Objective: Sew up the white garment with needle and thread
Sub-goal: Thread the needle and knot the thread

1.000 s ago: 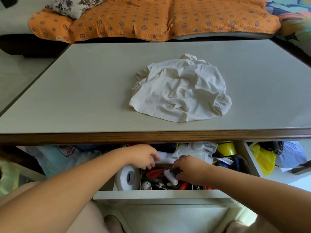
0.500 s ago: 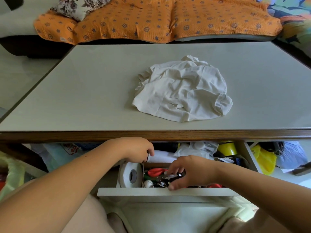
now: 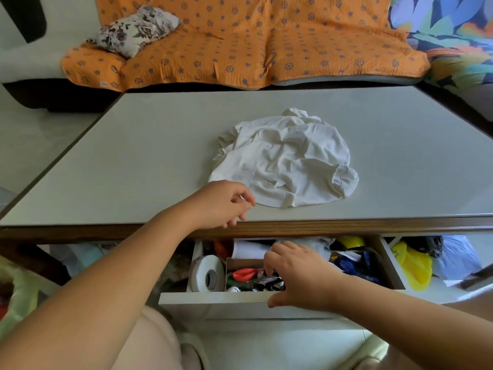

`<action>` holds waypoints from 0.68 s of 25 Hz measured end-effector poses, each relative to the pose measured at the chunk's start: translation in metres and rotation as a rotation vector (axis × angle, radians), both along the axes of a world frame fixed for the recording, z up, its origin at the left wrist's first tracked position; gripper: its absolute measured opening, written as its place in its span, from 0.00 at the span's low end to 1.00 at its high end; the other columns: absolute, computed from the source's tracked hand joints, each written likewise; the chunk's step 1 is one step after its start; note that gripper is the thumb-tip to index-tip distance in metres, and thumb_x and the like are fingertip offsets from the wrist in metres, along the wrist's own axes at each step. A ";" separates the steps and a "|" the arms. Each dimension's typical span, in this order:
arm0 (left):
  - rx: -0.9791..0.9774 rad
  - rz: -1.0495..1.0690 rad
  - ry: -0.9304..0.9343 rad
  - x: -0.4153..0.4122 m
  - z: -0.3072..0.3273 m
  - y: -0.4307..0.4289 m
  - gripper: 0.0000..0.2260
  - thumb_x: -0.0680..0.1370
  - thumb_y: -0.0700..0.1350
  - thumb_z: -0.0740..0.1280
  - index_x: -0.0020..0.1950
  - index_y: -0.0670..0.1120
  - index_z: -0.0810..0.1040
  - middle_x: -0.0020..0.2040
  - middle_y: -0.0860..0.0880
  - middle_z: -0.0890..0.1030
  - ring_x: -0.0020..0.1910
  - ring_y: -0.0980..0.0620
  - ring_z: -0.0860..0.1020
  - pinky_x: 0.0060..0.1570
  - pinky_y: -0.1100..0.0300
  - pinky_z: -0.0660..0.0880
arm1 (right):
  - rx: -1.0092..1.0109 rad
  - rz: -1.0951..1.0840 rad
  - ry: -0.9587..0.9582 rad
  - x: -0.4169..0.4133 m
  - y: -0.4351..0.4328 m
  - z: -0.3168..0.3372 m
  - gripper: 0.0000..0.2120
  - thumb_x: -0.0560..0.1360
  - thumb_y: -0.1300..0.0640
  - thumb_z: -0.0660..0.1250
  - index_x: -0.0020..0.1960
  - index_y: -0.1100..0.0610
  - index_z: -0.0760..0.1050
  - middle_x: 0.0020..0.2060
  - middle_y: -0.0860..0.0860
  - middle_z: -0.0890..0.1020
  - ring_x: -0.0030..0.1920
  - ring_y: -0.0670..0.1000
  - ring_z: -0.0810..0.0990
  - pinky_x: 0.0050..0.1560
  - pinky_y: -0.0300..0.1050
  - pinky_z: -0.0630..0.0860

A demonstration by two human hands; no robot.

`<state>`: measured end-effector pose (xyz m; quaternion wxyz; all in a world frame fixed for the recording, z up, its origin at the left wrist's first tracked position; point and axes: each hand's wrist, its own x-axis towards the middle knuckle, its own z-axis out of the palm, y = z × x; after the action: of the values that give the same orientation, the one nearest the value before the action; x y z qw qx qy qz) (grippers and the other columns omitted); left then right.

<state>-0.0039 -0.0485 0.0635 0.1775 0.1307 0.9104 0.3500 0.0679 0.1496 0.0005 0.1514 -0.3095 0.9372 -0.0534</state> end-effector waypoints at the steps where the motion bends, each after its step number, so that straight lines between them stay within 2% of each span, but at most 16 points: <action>1: 0.016 0.024 0.027 -0.005 0.000 0.000 0.07 0.81 0.47 0.63 0.55 0.54 0.79 0.44 0.54 0.83 0.38 0.56 0.80 0.37 0.64 0.76 | 0.026 -0.008 -0.014 -0.004 -0.003 0.004 0.23 0.71 0.39 0.71 0.59 0.51 0.70 0.56 0.49 0.74 0.57 0.52 0.72 0.51 0.47 0.69; 3: 0.024 0.058 0.090 -0.015 -0.003 0.003 0.06 0.80 0.48 0.65 0.54 0.55 0.80 0.45 0.55 0.81 0.41 0.57 0.79 0.38 0.65 0.74 | 0.029 -0.039 -0.108 -0.017 -0.005 0.018 0.17 0.74 0.42 0.70 0.56 0.52 0.74 0.51 0.48 0.78 0.51 0.51 0.76 0.44 0.45 0.71; 5: 0.035 0.096 0.170 -0.030 -0.005 0.008 0.04 0.79 0.48 0.67 0.52 0.55 0.81 0.46 0.56 0.80 0.43 0.59 0.77 0.40 0.66 0.71 | -0.133 -0.143 -0.212 -0.042 -0.004 0.038 0.10 0.76 0.47 0.69 0.51 0.52 0.79 0.44 0.44 0.80 0.43 0.46 0.78 0.42 0.39 0.74; 6: 0.046 0.122 0.208 -0.039 -0.006 0.012 0.04 0.79 0.48 0.67 0.51 0.56 0.81 0.46 0.57 0.80 0.43 0.60 0.76 0.40 0.67 0.70 | -0.218 -0.221 -0.179 -0.059 -0.001 0.048 0.08 0.77 0.48 0.68 0.50 0.52 0.80 0.40 0.42 0.80 0.40 0.42 0.77 0.41 0.35 0.73; 8: 0.063 0.173 0.267 -0.057 -0.009 0.018 0.04 0.79 0.47 0.68 0.50 0.55 0.81 0.46 0.59 0.80 0.43 0.63 0.75 0.41 0.71 0.68 | -0.338 -0.396 0.028 -0.096 0.011 0.065 0.07 0.78 0.50 0.68 0.49 0.52 0.81 0.37 0.41 0.78 0.37 0.40 0.74 0.37 0.31 0.68; 10: 0.055 0.199 0.301 -0.077 -0.016 0.025 0.06 0.79 0.46 0.67 0.53 0.54 0.82 0.47 0.60 0.79 0.42 0.64 0.75 0.41 0.72 0.67 | -0.372 -0.551 0.186 -0.131 0.026 0.071 0.08 0.78 0.52 0.66 0.50 0.55 0.82 0.40 0.45 0.81 0.39 0.43 0.76 0.36 0.30 0.69; 11: 0.045 0.201 0.311 -0.086 -0.021 0.029 0.07 0.79 0.45 0.67 0.54 0.53 0.82 0.48 0.59 0.79 0.42 0.64 0.74 0.41 0.71 0.68 | -0.373 -0.599 0.223 -0.145 0.031 0.070 0.09 0.79 0.53 0.65 0.50 0.57 0.82 0.43 0.49 0.83 0.41 0.47 0.78 0.39 0.34 0.73; 13: 0.012 0.193 0.326 -0.102 -0.031 0.036 0.08 0.79 0.44 0.67 0.55 0.51 0.83 0.50 0.56 0.79 0.43 0.61 0.75 0.44 0.68 0.68 | -0.382 -0.634 0.243 -0.168 0.035 0.062 0.11 0.79 0.54 0.65 0.49 0.60 0.83 0.45 0.55 0.85 0.47 0.54 0.81 0.49 0.49 0.77; 14: -0.015 0.185 0.332 -0.108 -0.035 0.038 0.08 0.79 0.44 0.67 0.55 0.51 0.83 0.50 0.55 0.79 0.45 0.58 0.76 0.47 0.66 0.69 | -0.384 -0.626 0.241 -0.174 0.033 0.059 0.10 0.78 0.55 0.66 0.48 0.60 0.83 0.45 0.55 0.85 0.48 0.55 0.82 0.50 0.50 0.78; 17: -0.096 0.145 0.346 -0.125 -0.045 0.043 0.07 0.79 0.45 0.67 0.54 0.50 0.83 0.50 0.52 0.77 0.49 0.53 0.77 0.53 0.59 0.73 | -0.373 -0.568 0.213 -0.184 0.029 0.051 0.07 0.78 0.55 0.67 0.49 0.55 0.84 0.46 0.48 0.83 0.49 0.49 0.80 0.52 0.44 0.76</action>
<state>-0.1293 -0.0054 0.0181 -0.0012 0.1142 0.9500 0.2905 -0.1156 0.1782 0.0511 -0.0274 -0.0629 0.9706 -0.2309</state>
